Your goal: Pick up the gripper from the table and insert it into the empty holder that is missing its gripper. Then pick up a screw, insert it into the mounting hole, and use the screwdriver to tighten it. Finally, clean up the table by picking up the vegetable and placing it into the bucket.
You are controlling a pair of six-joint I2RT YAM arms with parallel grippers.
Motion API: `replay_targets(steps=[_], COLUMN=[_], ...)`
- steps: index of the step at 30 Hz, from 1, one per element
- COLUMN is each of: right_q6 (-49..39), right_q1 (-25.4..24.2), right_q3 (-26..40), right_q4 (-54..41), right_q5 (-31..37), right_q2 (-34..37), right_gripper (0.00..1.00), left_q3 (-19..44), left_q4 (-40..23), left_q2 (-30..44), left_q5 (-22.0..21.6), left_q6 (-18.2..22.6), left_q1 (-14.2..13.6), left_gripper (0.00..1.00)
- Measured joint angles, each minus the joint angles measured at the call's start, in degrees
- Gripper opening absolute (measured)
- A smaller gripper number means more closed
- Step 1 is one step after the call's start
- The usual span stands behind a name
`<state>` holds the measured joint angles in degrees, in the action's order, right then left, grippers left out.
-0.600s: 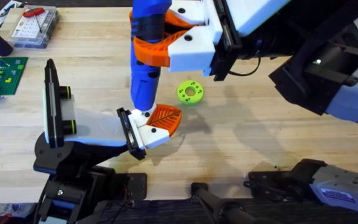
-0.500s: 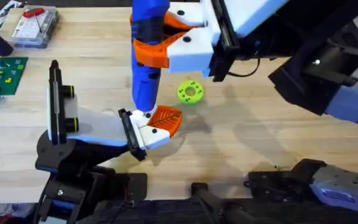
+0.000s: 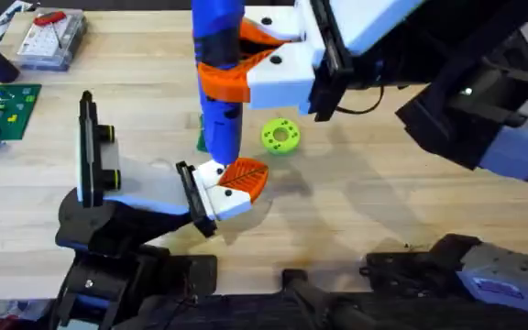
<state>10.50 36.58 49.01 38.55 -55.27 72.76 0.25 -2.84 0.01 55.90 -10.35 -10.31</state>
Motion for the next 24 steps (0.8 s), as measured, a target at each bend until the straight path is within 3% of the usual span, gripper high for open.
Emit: replay_targets(steps=[6,24], right_q6=[0.56,2.19], right_q1=[0.00,0.00], right_q3=[1.46,14.98], right_q4=[-0.52,-5.66], right_q5=[-1.48,-6.31], right_q2=[0.02,0.23], right_gripper=[0.111,0.110], left_q3=[0.00,0.00], left_q4=[0.04,0.47], left_q2=[0.00,0.00], left_q5=[-0.01,-0.01], left_q6=[0.02,0.01], left_q1=[0.00,0.00], left_gripper=[0.010,0.010])
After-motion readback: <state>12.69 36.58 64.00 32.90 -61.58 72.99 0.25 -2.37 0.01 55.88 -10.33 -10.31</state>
